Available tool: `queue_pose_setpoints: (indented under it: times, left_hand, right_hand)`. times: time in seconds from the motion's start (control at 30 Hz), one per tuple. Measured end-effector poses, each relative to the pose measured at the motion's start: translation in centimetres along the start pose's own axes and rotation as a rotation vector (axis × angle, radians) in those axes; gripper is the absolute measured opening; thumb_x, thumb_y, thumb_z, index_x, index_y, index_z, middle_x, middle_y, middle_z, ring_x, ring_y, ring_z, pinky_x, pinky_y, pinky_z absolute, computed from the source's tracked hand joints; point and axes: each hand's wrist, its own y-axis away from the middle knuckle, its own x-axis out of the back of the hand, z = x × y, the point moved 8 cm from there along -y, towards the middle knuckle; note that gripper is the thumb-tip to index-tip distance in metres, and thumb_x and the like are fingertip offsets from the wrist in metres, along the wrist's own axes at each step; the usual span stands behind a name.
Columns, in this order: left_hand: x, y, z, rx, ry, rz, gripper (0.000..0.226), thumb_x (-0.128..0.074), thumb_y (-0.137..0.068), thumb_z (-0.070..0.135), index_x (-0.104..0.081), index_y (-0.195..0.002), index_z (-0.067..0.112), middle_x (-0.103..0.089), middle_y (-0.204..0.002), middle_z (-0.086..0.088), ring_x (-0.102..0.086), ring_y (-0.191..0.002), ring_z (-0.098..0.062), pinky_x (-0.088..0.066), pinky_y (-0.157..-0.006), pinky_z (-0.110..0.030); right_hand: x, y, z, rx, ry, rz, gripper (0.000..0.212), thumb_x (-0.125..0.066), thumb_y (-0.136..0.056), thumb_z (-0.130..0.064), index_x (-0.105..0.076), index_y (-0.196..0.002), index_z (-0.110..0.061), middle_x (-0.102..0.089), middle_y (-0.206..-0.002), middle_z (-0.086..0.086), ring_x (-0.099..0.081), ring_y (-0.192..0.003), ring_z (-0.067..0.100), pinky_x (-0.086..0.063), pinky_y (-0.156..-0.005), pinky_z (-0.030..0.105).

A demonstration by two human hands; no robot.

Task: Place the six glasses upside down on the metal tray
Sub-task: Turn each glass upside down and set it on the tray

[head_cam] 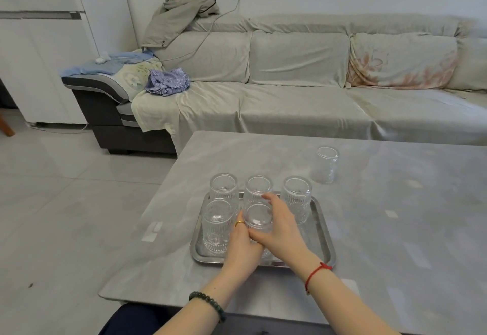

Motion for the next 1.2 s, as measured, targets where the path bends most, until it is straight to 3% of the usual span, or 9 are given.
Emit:
queue_pose_setpoints:
  times: [0.13, 0.27, 0.4, 0.5, 0.67, 0.77, 0.9, 1.07, 1.2]
  left_hand:
    - [0.8, 1.9, 3.3, -0.207, -0.051, 0.100, 0.079, -0.059, -0.078, 0.014, -0.012, -0.138, 0.034, -0.023, -0.148, 0.012, -0.022, -0.135, 0.000, -0.016, -0.102, -0.005]
    - [-0.4, 2.0, 9.3, -0.463, -0.035, 0.059, 0.072, -0.059, -0.081, 0.017, -0.014, -0.130, 0.043, -0.017, -0.139, 0.029, -0.013, -0.126, 0.021, -0.010, -0.099, 0.005]
    - [-4.9, -3.2, 12.2, -0.328, 0.034, -0.110, 0.067, -0.057, -0.082, 0.026, -0.022, -0.139, 0.026, -0.030, -0.143, 0.014, -0.023, -0.126, 0.009, -0.017, -0.098, -0.002]
    - [-9.3, -8.0, 13.3, -0.210, 0.035, -0.244, 0.068, -0.055, -0.083, 0.024, -0.019, -0.141, 0.017, -0.027, -0.150, 0.000, -0.025, -0.137, -0.011, -0.025, -0.110, -0.027]
    - [-15.4, -16.2, 13.0, 0.007, -0.017, -0.308, 0.073, -0.055, -0.081, 0.018, -0.014, -0.141, 0.010, -0.029, -0.149, -0.008, -0.033, -0.133, -0.022, -0.029, -0.089, -0.021]
    - [-17.9, -19.6, 11.9, 0.066, -0.125, -0.327, 0.074, -0.057, -0.077, 0.012, -0.017, -0.139, 0.004, -0.039, -0.141, -0.014, -0.042, -0.125, -0.027, -0.038, -0.094, -0.028]
    - [-20.2, -22.4, 10.1, 0.133, -0.183, -0.377, 0.069, -0.060, -0.075, 0.011, -0.021, -0.131, -0.001, -0.050, -0.127, -0.018, -0.050, -0.115, -0.030, -0.046, -0.094, -0.037]
    - [-21.4, -23.6, 9.7, 0.124, -0.204, -0.349, 0.080, -0.071, -0.071, 0.025, -0.023, -0.129, -0.003, -0.050, -0.127, -0.017, -0.050, -0.116, -0.029, -0.045, -0.096, -0.037]
    - [-20.5, -22.3, 11.2, 0.056, -0.247, -0.333, 0.079, -0.076, -0.066, 0.034, -0.033, -0.123, 0.000, -0.054, -0.123, -0.012, -0.052, -0.112, -0.025, -0.045, -0.087, -0.031]
  right_hand:
    - [2.0, 0.4, 0.6, 0.024, -0.098, -0.032, 0.064, -0.074, -0.070, -0.032, -0.040, -0.124, -0.033, -0.046, -0.120, -0.015, -0.044, -0.109, 0.002, -0.033, -0.088, 0.011]
    - [7.9, -0.6, 1.5, 0.034, -0.211, 0.159, 0.039, -0.069, -0.075, -0.029, -0.047, -0.104, -0.043, -0.055, -0.109, -0.019, -0.056, -0.101, 0.003, -0.045, -0.080, 0.012]
    - [13.4, -2.9, 5.6, -0.113, -0.272, 0.288, 0.044, -0.070, -0.075, -0.025, -0.047, -0.112, -0.027, -0.054, -0.111, -0.003, -0.057, -0.102, 0.019, -0.049, -0.084, 0.031]
    - [15.9, -5.0, 9.2, -0.237, -0.222, 0.303, 0.060, -0.073, -0.072, -0.029, -0.041, -0.123, -0.023, -0.049, -0.123, 0.004, -0.052, -0.101, 0.017, -0.042, -0.076, 0.025]
    - [17.1, -10.0, 13.3, -0.338, -0.144, 0.238, 0.079, -0.074, -0.072, -0.026, -0.028, -0.135, -0.018, -0.039, -0.140, 0.012, -0.046, -0.117, 0.025, -0.042, -0.091, 0.033]
    - [16.5, -13.3, 14.8, -0.349, -0.217, 0.203, 0.081, -0.074, -0.071, -0.013, -0.026, -0.136, -0.012, -0.042, -0.133, 0.014, -0.052, -0.097, 0.015, -0.046, -0.076, 0.018]
    - [15.4, -16.5, 17.7, -0.381, -0.212, 0.205, 0.082, -0.067, -0.073, -0.002, -0.019, -0.139, -0.011, -0.040, -0.139, 0.016, -0.046, -0.119, 0.027, -0.041, -0.098, 0.037]
    - [14.8, -18.2, 19.3, -0.349, -0.147, 0.285, 0.062, -0.072, -0.068, -0.006, -0.040, -0.122, -0.007, -0.055, -0.112, 0.008, -0.055, -0.107, 0.026, -0.043, -0.086, 0.032]
    - [15.9, -16.6, 18.5, -0.297, -0.220, 0.404, 0.051, -0.073, -0.064, -0.006, -0.048, -0.107, -0.017, -0.058, -0.097, -0.002, -0.057, -0.090, 0.019, -0.048, -0.078, 0.032]
